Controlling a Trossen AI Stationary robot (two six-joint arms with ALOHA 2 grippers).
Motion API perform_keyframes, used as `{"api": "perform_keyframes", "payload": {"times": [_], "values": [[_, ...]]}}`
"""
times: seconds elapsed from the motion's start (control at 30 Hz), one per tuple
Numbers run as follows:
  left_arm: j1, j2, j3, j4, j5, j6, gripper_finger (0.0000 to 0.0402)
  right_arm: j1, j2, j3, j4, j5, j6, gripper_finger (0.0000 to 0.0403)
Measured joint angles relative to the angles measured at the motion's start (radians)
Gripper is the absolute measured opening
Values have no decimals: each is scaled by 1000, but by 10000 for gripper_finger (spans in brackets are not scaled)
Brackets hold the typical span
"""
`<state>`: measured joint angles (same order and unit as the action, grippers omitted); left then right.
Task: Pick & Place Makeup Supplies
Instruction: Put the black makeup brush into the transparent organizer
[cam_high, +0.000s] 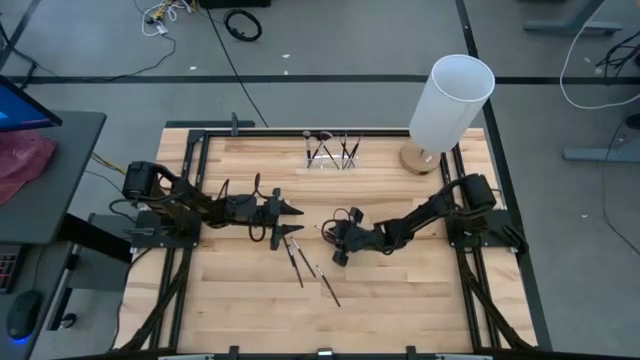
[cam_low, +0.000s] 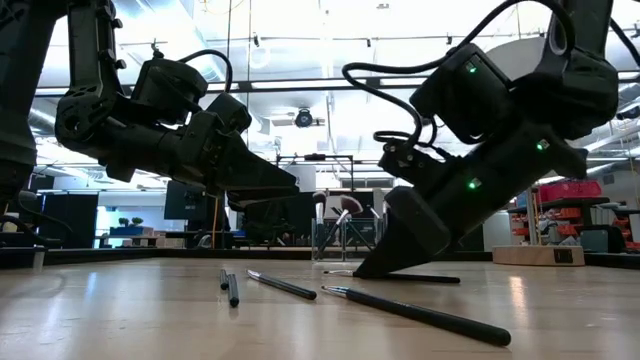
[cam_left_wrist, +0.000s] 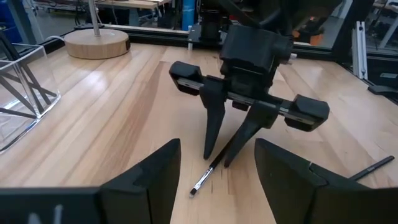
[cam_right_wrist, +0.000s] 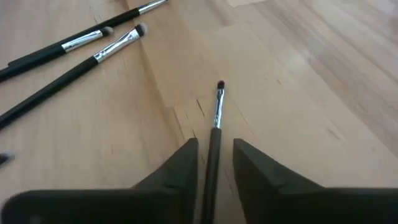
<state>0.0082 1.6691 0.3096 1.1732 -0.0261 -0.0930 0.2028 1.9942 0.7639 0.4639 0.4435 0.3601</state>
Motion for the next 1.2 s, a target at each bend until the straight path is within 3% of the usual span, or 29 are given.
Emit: {"api": "perform_keyframes", "payload": {"times": [0.23,0.5,0.77,0.93,1.1,1.2], "values": [[0,0,0,1,-11,1,208,-2,12,-29,18,4,-1,12],[0,0,-1,-4,-16,-5,208,-33,-11,-72,182,-41,-15,6],[0,0,-4,-4,60,-7,208,-80,-87,-72,347,-21,-52,8],[0,0,-4,12,82,5,208,-88,-92,-70,682,-54,-139,8],[0,0,-5,171,83,30,208,-85,-93,-69,892,-140,-204,8],[0,0,-5,311,78,34,208,-86,-93,-63,907,-172,-215,8]]}}
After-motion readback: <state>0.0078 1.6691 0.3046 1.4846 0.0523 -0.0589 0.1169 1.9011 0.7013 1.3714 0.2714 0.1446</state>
